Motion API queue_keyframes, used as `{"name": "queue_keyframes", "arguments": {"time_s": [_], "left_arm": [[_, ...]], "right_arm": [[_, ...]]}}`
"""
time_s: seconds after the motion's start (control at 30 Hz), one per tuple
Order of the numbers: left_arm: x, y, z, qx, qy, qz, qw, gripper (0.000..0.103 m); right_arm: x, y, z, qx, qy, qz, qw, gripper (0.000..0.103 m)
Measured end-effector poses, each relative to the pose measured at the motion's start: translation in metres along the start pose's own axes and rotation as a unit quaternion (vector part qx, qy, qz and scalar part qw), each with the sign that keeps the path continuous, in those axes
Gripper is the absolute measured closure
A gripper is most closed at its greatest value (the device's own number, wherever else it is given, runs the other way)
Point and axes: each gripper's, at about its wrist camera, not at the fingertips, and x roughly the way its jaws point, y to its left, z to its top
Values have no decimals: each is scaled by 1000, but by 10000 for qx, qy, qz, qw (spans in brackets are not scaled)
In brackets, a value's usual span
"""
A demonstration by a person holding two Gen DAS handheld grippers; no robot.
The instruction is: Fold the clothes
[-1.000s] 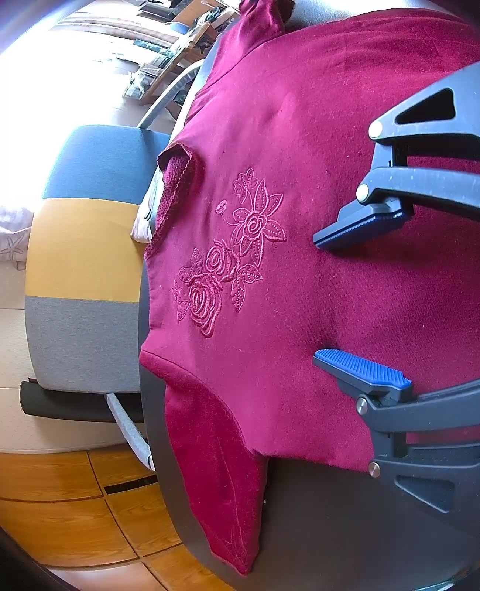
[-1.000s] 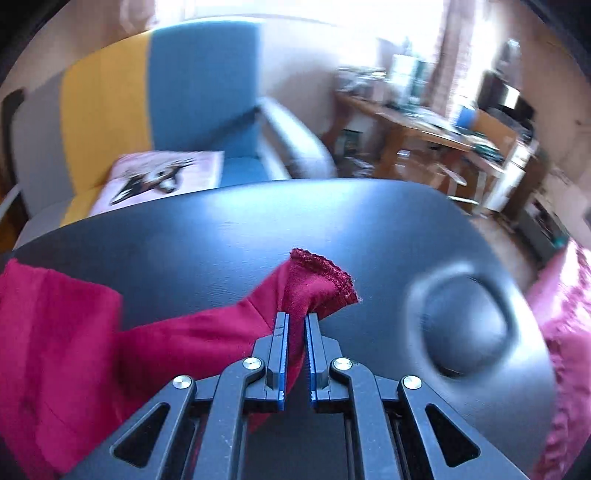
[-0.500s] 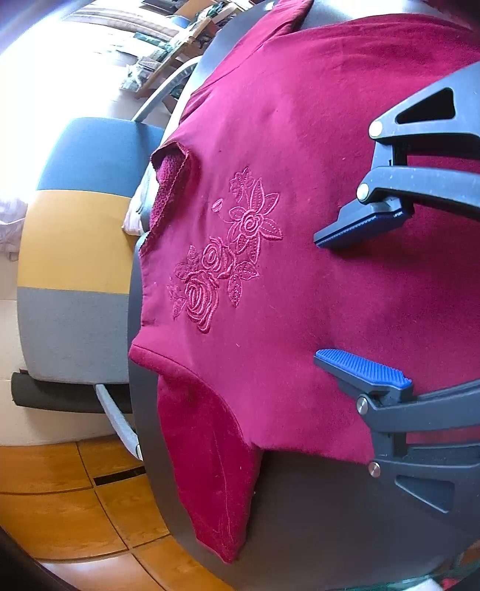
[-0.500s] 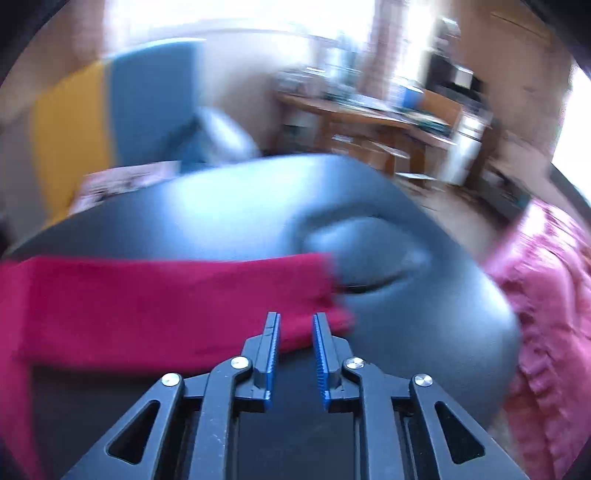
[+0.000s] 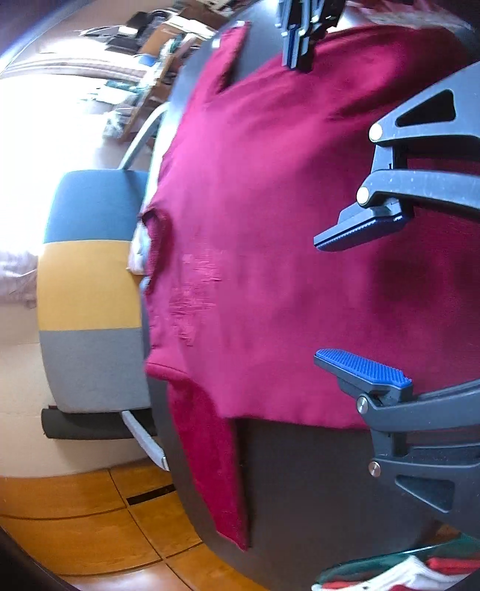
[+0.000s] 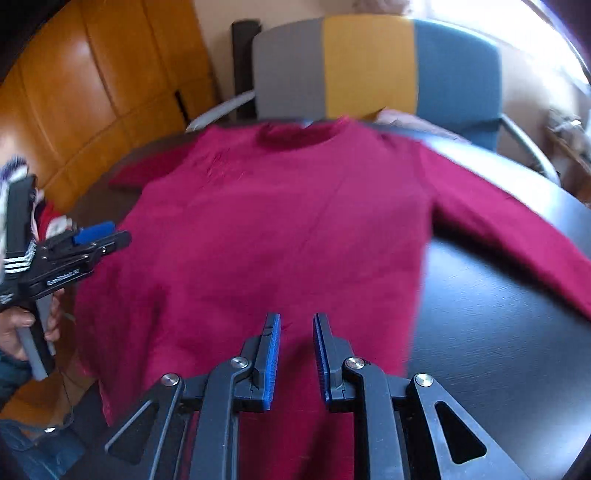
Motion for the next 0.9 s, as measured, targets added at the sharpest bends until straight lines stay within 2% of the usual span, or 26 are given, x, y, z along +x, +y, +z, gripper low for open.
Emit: {"name": "queue_keyframes", "arguments": {"time_s": [0.1,0.17,0.23,0.33,0.47,0.6,0.77,0.9], "left_arm": [[0,11,-19,-120,16,-32,9999,44],[0,19,-29,-244,-1,-67,9997,44],[-1,19,-30,-266,-10,1,9996,44],[-4,17,-29,-302,51,84,9995,44],[-10,20,-23,-416,48,-18,9991,47],[-16,27,-7,-585,-113,-153,9981,48],[-5,22,24,-444,-296,-68,9986,48],[23,16,30,-321,-98,171,9993,48]], "right_arm": [[-1,-8,-10,-183,-76,-229,9995,84],[-6,-20,-17,-260,-143,-532,9981,84],[-10,-31,-28,-595,-349,-864,9939,84],[-13,-42,-35,-553,-542,-781,9939,84],[-17,-37,-39,-627,-526,-929,9923,81],[-19,-47,-22,42,-194,-678,9975,78],[-12,-34,22,220,-508,-464,9974,65],[19,-18,57,281,-596,-392,9971,63]]}}
